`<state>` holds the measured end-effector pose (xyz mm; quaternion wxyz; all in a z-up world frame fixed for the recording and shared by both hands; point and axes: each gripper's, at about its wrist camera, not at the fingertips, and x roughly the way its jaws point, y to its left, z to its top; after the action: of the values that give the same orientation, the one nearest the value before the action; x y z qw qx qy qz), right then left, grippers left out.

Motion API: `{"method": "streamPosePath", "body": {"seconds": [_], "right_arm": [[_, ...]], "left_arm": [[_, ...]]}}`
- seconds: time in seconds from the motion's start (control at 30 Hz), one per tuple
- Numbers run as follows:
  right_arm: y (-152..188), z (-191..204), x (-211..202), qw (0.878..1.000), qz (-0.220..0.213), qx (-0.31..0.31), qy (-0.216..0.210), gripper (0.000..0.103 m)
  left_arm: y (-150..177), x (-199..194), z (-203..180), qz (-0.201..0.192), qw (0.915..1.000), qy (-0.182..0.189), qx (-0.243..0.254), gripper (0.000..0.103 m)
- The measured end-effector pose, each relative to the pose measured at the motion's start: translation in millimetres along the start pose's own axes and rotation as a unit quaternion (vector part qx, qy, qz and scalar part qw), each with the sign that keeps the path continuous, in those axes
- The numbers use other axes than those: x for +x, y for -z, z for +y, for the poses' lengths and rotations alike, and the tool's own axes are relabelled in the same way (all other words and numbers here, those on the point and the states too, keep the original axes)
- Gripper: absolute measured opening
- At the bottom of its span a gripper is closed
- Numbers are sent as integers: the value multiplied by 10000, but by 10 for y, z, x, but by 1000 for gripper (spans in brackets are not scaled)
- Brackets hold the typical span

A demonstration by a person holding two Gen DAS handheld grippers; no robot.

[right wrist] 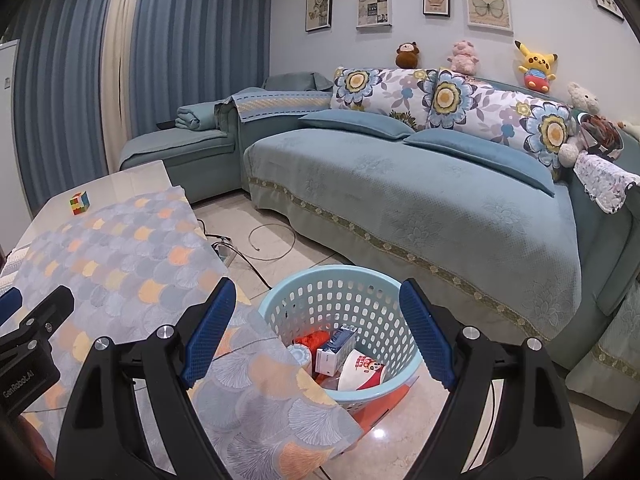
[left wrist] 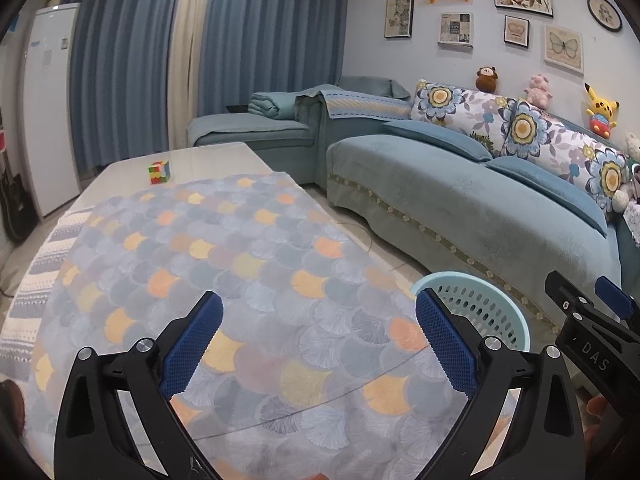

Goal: Collect trash

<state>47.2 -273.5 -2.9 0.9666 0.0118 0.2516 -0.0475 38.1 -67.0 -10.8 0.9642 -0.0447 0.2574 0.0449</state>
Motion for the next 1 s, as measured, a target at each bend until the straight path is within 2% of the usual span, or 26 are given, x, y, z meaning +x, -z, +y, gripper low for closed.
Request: {"method": "streamPosePath", "body": {"seconds": [1.0], "right_arm": [[17, -9, 80, 9999, 111, 10, -122, 80]], "left_arm": [[13, -7, -40, 58, 10000, 6, 1, 95]]}}
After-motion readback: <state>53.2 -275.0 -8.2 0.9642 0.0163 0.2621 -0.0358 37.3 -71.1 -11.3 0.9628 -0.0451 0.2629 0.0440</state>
